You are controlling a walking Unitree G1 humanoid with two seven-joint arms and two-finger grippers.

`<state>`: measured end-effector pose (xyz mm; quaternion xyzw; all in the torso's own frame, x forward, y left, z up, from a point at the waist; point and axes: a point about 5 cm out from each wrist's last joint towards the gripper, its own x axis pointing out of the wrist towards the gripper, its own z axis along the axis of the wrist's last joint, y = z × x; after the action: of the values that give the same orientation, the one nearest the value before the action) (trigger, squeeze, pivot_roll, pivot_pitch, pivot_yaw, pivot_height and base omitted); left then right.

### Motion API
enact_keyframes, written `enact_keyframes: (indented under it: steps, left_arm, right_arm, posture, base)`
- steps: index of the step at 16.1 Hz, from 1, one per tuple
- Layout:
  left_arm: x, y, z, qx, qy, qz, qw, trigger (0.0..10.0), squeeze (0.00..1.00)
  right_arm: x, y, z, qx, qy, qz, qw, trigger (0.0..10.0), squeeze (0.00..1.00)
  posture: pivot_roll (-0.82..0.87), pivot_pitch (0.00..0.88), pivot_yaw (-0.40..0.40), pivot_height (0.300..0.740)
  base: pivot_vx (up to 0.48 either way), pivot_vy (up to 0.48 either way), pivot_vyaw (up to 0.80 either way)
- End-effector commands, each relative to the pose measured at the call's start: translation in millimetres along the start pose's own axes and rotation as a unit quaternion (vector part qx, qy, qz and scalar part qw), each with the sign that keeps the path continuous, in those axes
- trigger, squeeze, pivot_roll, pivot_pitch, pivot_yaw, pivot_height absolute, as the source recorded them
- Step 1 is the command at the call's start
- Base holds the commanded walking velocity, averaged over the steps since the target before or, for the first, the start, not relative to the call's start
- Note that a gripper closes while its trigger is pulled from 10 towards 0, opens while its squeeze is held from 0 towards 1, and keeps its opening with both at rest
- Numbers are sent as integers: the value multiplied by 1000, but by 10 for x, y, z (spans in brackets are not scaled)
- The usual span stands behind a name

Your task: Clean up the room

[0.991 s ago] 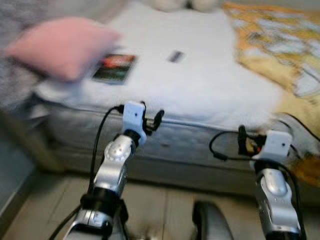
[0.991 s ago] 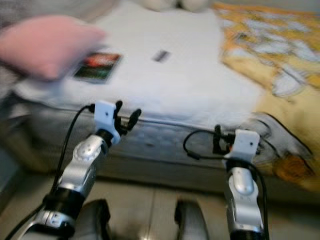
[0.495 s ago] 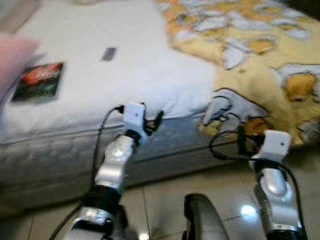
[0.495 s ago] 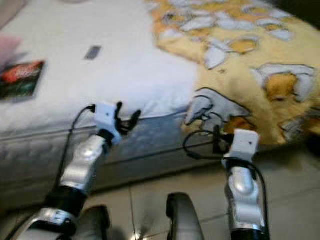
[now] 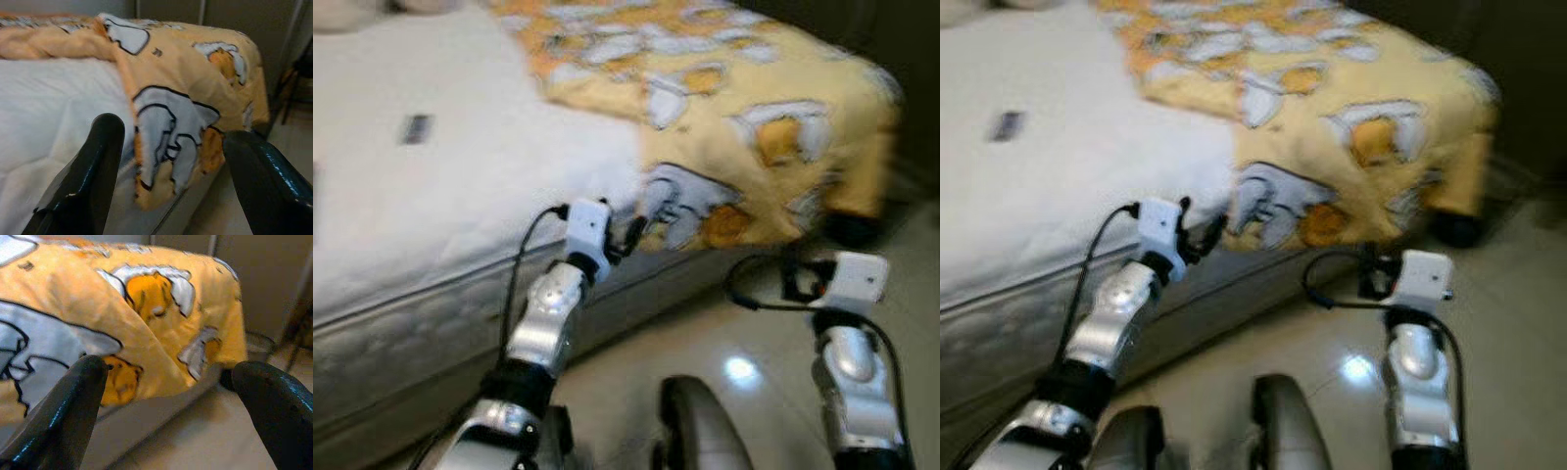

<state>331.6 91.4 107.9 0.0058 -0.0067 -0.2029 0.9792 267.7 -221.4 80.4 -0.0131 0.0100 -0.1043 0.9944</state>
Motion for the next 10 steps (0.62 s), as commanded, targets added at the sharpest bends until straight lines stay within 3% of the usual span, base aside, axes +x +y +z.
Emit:
enact_keyframes:
  steps: [1, 2, 10]
  left_arm:
    - [-15, 11, -14, 1, 1, 4, 1000, 10000, 0]
    - [-19, 6, -20, 0, 2, 2, 1000, 10000, 0]
    - [-29, 103, -59, -8, 14, 74, 997, 10000, 0]
  right_arm:
    - [-3, -30, -4, -1, -2, 0, 1000, 10000, 0]
    - [-3, -24, -20, -4, -1, 1, 1000, 10000, 0]
    - [33, 39, -3, -3, -9, 20, 1000, 10000, 0]
  posture:
    - [-102, 0, 13, 587]
    - [-98, 0, 13, 587]
    - [-95, 0, 2, 587]
  base:
    - [0, 0, -738]
    - [0, 0, -738]
    - [477, 0, 0]
